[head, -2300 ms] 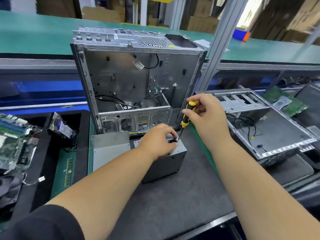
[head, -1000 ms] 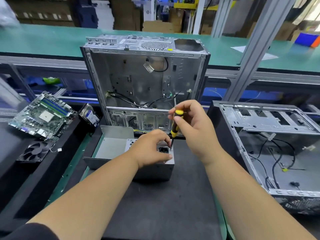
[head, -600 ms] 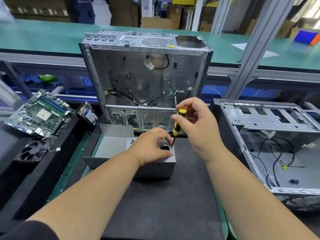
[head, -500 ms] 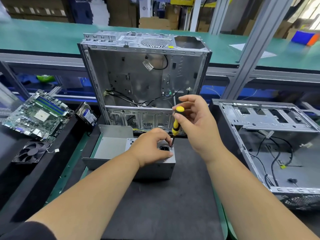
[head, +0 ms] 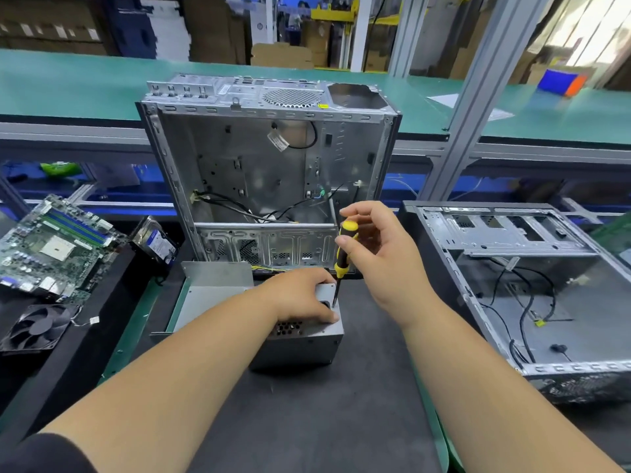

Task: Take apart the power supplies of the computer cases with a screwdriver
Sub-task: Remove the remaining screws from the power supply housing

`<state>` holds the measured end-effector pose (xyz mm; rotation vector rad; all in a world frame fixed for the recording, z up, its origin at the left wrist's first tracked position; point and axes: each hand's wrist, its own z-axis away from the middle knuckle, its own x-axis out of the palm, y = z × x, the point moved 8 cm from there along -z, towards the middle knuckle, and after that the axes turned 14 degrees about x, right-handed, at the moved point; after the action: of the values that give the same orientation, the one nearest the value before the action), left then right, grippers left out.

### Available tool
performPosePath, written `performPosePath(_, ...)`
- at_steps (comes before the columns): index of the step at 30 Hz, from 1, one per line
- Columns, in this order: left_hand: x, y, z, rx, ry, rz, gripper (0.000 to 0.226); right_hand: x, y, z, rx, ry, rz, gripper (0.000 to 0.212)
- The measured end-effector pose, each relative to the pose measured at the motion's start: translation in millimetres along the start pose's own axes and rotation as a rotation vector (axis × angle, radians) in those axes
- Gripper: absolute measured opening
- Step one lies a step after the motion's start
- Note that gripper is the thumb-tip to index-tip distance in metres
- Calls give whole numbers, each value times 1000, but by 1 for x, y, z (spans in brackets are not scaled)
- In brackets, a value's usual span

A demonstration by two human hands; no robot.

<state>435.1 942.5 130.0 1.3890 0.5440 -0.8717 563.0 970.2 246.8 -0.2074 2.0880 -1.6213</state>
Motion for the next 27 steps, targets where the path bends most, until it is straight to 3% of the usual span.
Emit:
performPosePath(6, 2, -3, -20, -83, -376, 141, 36, -3, 2, 3, 52, -60, -55, 25)
performPosePath(9, 4, -2, -24, -122, -465, 232, 37, -8, 2, 3, 62, -22, -81, 13)
performPosePath(12, 11, -2, -25, -117, -537, 323, 31, -16, -1, 4, -3, 82, 56, 17)
performPosePath(14, 11, -7, -25, -132, -516, 373, 25, -15, 1, 4, 7, 100, 80, 20)
performPosePath(18, 8, -26, -27, -306, -339, 530, 68, -14, 3, 4, 31, 98, 87, 20)
performPosePath(22, 11, -17, -30, -241, -367, 493, 29, -14, -1, 5, 7, 109, 123, 25)
performPosePath(27, 8, -19, -35, -206, -367, 438, 15, -13, -3, 5, -3, 121, 110, 18)
